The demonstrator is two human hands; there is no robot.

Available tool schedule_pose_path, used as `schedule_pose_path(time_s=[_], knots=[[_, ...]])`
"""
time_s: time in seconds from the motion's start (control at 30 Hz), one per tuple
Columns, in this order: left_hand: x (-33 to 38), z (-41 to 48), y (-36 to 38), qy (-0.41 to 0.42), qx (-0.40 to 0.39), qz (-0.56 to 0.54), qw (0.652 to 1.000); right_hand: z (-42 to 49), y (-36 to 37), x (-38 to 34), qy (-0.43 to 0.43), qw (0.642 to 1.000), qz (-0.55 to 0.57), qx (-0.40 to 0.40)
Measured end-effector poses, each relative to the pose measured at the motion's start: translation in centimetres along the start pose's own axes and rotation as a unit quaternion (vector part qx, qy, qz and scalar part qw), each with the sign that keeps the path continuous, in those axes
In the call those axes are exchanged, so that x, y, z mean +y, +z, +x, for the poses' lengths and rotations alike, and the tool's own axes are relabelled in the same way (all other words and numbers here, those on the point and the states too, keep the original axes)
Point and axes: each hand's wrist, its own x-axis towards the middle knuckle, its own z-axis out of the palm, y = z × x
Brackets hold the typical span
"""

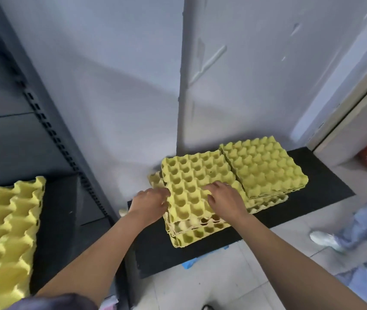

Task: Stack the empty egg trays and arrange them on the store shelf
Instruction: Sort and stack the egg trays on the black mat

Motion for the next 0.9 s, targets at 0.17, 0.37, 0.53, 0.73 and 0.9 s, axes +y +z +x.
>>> schedule_pose_path(time_s=[0.17,0.37,0.53,0.73,0.9], knots=[[2.9,2.6,3.0,-0.087,-0.019,-0.036,0.995,1.8,1.6,6.5,-0.026,0.998,-0.007,-0.059],[4.0,6.3,7.3,-0.184,-0.052,-0.112,0.975,3.6,4.6,11.0,0.048,0.996,-0.008,-0.076],[4.0,9.7,9.9,-0.288,-0.076,-0.189,0.936,5.3,7.1,12.4,0.132,0.987,-0.001,-0.088],[3.0,12.0,12.0,-0.364,-0.014,-0.347,0.864,6.6,9.1,12.4,0.180,0.977,0.038,-0.105],[3.8,10.5,9.8,-0.304,0.096,-0.388,0.865,6.4,7.9,12.4,0.190,0.972,0.095,-0.104]])
